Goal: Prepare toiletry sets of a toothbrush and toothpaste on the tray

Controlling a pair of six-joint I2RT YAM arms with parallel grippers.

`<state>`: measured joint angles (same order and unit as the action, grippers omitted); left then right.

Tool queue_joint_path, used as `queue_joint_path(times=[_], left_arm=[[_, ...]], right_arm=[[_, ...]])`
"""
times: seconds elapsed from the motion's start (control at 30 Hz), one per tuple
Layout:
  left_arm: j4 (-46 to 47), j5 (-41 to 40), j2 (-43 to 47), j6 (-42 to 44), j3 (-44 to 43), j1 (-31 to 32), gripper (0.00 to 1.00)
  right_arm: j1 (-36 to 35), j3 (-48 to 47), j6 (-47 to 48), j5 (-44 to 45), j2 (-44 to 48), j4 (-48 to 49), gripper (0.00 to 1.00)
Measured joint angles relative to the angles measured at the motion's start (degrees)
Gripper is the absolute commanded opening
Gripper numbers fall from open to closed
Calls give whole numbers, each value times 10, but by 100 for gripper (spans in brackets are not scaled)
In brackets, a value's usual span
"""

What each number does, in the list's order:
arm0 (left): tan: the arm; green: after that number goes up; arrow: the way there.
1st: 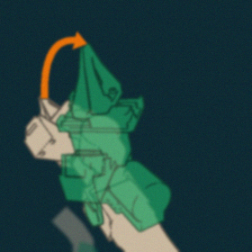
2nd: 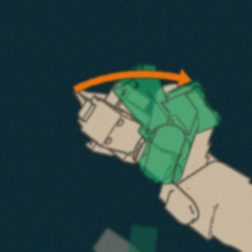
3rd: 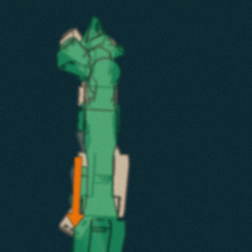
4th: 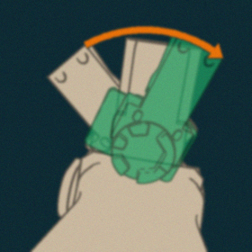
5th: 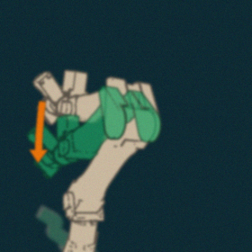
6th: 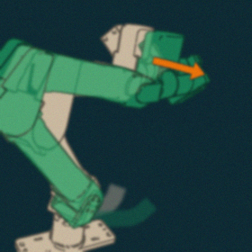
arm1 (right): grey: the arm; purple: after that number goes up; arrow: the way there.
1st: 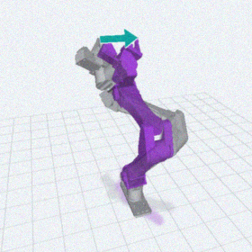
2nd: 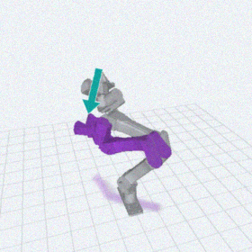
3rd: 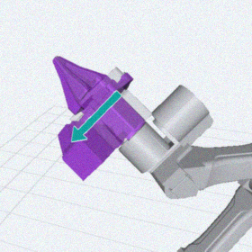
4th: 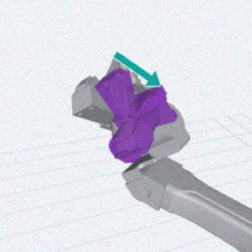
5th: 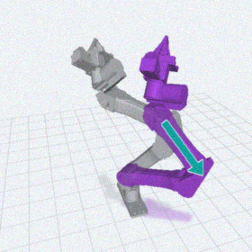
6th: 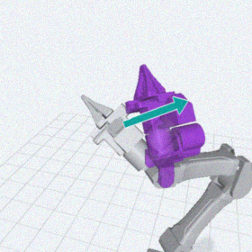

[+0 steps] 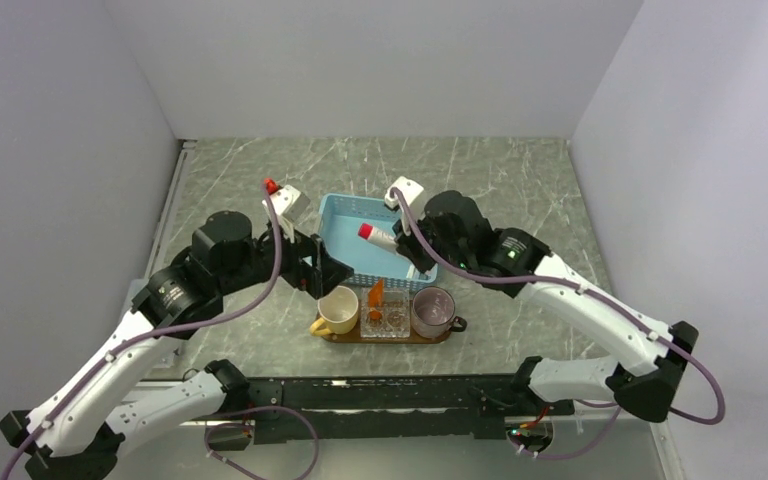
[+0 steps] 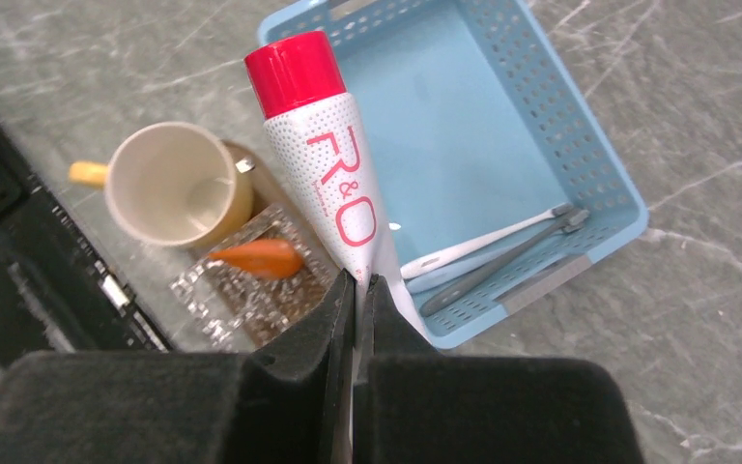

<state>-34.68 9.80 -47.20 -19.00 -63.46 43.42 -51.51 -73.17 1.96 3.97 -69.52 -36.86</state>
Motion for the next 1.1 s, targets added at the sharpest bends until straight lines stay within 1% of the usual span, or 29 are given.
queue_joint_path(times=[0.1,0.2,0.23,0.27,0.33,0.43,0.5,0.63,0.73,0.9,1.03,1.1], left_arm=[[24,75,0,-38,0,-37,98],[57,155,-2,-81,1,-82,94],[68,177,-3,-94,3,-88,93],[84,210,-6,-110,9,-115,93],[112,263,-10,-140,24,-148,93],[144,322,-21,-180,49,-177,92],[156,352,-32,-199,62,-186,92],[164,389,-47,-222,74,-189,90],[164,403,-48,-224,74,-190,87],[163,417,-48,-223,74,-190,77],[160,425,-48,-221,75,-190,74],[159,429,-48,-221,75,-190,70]], right_arm=[[-21,7,0,-10,26,-17,0],[-42,7,0,-21,50,-35,0],[-46,7,0,-25,56,-38,0],[-51,7,0,-29,62,-41,0],[-57,7,0,-37,74,-45,0],[-64,2,0,-50,82,-54,0],[-68,-2,0,-61,82,-56,0],[-80,-11,0,-75,79,-56,0],[-89,-20,0,-77,70,-55,0],[-100,-30,0,-75,50,-54,0],[-105,-30,0,-72,43,-53,0],[-107,-33,0,-70,43,-53,0]])
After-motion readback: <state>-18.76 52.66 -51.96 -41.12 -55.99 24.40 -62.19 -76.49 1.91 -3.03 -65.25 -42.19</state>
